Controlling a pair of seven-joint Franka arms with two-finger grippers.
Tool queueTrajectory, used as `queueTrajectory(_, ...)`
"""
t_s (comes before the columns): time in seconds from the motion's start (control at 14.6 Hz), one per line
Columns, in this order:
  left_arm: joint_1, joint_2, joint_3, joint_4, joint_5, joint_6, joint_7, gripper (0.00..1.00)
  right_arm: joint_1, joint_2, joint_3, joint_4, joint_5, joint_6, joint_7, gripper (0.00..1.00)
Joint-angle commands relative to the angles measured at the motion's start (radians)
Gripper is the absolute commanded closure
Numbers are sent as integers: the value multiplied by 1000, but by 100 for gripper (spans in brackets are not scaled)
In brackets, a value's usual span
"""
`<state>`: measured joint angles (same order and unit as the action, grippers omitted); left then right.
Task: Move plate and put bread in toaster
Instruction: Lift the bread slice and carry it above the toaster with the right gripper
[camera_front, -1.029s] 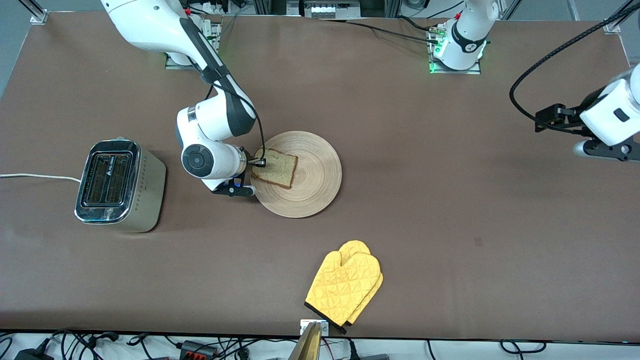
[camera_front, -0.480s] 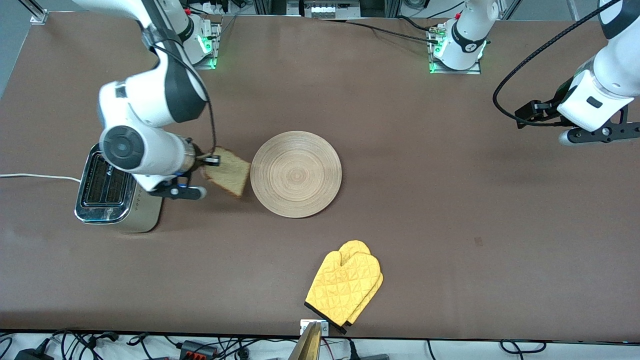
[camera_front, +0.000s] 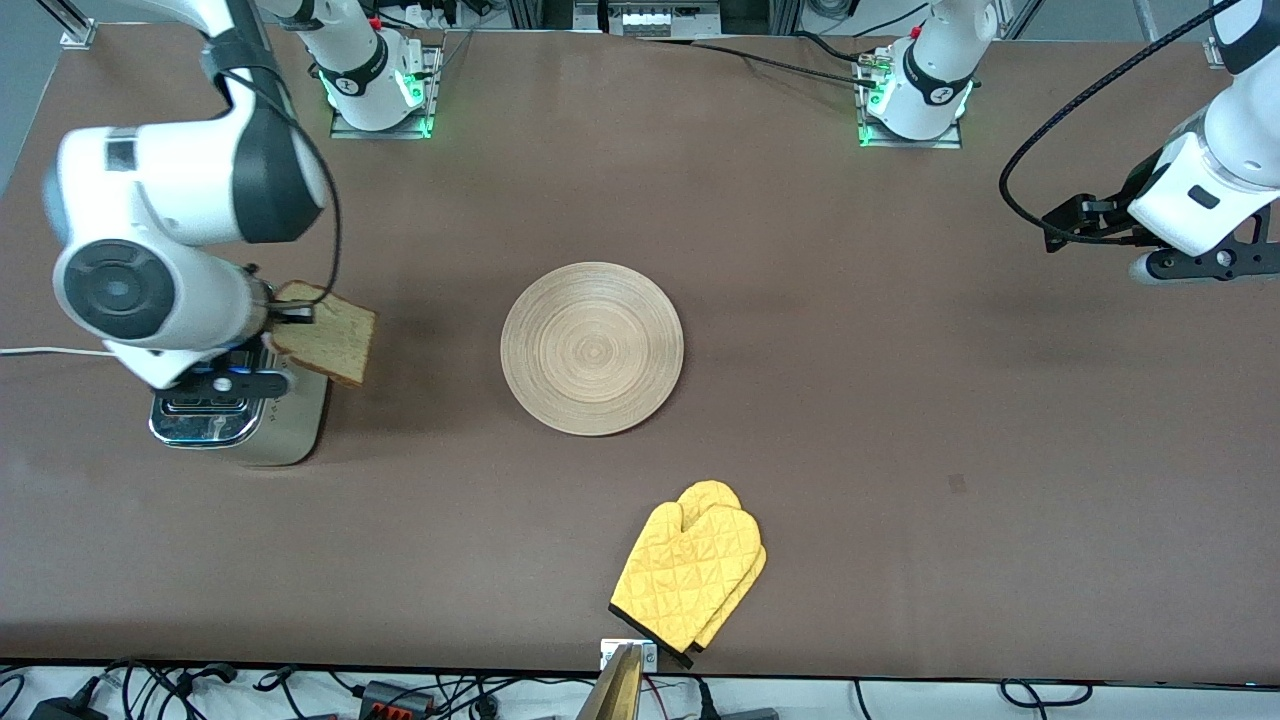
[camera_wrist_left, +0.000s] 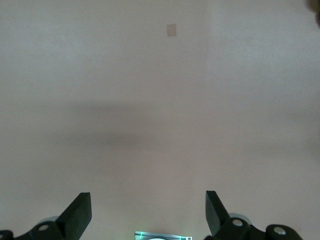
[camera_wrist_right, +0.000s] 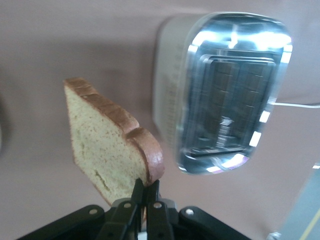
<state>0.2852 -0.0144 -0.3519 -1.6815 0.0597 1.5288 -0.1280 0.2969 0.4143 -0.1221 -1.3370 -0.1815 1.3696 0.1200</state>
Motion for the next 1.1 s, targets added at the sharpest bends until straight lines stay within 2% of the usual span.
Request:
queueTrajectory(0.0,-99,-39,112,-35,-26,17,31,0,-64,12,6,64,-59,-75,-139,100)
queueTrajectory(0.21,-104,-36,117,-33,-24,39,31,0,-82,12,-2,65,-206,-81,-293,100)
queueTrajectory(0.41,-97,-36,114,-37,-24,34,34,0,-76,24,5,65,-326,-80,-324,100)
queueTrajectory(0.82,-92,-35,110,-30,-23,39,34,0,-68,110,4,64,-366,-70,-238,100)
queueTrajectory(1.03,-93,-35,107,-26,-23,34,34,0,-46,115,4,65,-378,-70,-165,100)
